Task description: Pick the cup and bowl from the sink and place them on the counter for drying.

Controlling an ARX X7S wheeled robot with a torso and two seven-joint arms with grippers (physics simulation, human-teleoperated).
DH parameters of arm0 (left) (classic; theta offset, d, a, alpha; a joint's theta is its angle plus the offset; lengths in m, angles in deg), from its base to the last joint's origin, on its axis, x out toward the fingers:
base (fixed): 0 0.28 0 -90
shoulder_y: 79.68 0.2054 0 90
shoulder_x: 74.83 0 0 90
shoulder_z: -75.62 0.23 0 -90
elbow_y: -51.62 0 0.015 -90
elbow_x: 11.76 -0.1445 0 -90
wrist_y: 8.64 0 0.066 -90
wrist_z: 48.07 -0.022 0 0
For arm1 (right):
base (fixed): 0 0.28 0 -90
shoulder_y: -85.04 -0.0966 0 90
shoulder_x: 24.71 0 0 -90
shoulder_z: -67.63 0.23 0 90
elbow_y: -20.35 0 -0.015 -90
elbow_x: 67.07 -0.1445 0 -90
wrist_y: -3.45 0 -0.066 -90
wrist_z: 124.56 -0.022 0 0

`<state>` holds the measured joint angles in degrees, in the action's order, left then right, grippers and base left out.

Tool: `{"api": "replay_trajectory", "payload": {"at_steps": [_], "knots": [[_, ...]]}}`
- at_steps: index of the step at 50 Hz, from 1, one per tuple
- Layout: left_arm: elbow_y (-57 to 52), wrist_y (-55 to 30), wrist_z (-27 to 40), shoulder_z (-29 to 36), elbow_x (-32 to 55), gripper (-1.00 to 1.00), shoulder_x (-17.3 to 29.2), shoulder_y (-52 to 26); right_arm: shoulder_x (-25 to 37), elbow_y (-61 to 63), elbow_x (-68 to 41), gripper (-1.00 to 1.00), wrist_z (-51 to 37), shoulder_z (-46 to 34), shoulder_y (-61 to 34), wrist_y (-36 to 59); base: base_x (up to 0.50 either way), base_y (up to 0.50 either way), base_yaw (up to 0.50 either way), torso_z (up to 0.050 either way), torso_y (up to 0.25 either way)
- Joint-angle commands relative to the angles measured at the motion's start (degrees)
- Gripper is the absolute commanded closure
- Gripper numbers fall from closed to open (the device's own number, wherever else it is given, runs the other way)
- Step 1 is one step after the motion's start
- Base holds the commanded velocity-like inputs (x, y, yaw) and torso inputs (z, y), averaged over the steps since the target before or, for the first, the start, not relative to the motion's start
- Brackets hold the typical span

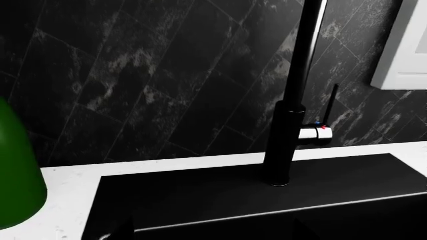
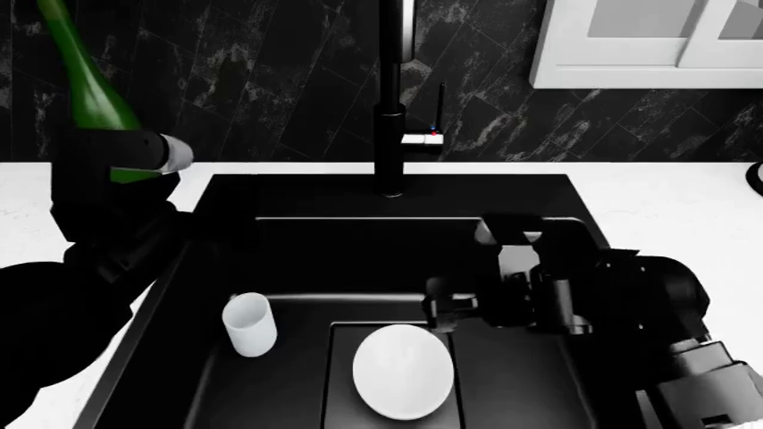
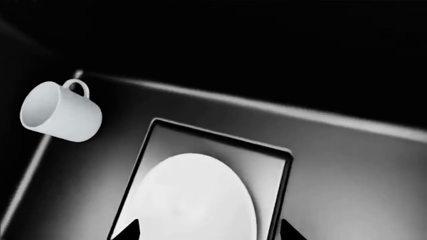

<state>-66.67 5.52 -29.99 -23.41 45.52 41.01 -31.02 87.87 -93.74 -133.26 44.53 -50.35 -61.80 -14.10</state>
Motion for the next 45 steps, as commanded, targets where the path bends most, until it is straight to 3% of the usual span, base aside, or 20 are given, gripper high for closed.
{"api": "replay_trajectory", "payload": {"at_steps": [1, 8, 14, 21, 27, 45], "knots": [[-1.21, 0.26, 0.15, -0.86, 1.15, -1.00, 0.64, 1.83, -3.35, -9.67, 6.75, -1.00, 6.77, -6.20, -0.38, -7.44, 0.00, 0.00, 0.00, 0.000, 0.000], [-1.73, 0.22, 0.81, -1.47, 1.87, -1.00, 0.63, 2.29, -6.26, -17.32, 10.99, -1.00, 12.36, -10.27, -0.30, -12.22, 0.00, 0.00, 0.00, 0.000, 0.000], [-2.13, 0.48, 1.93, -0.52, 1.59, -1.00, -0.32, 2.03, -11.32, -31.05, 16.26, -1.00, 19.51, -14.37, -3.27, -18.84, 0.00, 0.00, 0.00, 0.000, 0.000], [-3.50, -1.80, 3.77, -5.24, 6.14, -1.00, 0.40, 1.96, -15.88, -44.45, 19.85, -1.00, 25.00, -16.31, -6.16, -26.11, 0.00, 0.00, 0.00, 0.000, 0.000], [-3.88, -1.16, 3.00, -4.90, 6.22, -1.00, 1.21, 2.45, -17.71, -49.99, 21.36, -1.00, 27.99, -17.14, -6.38, -28.89, 0.00, 0.00, 0.00, 0.000, 0.000], [-4.46, -1.51, 5.15, -5.99, 8.16, -1.00, 1.78, 2.82, -19.14, -50.85, 37.88, -1.00, 33.62, -5.54, 1.11, -28.86, 0.00, 0.00, 0.00, 0.000, 0.000]]}}
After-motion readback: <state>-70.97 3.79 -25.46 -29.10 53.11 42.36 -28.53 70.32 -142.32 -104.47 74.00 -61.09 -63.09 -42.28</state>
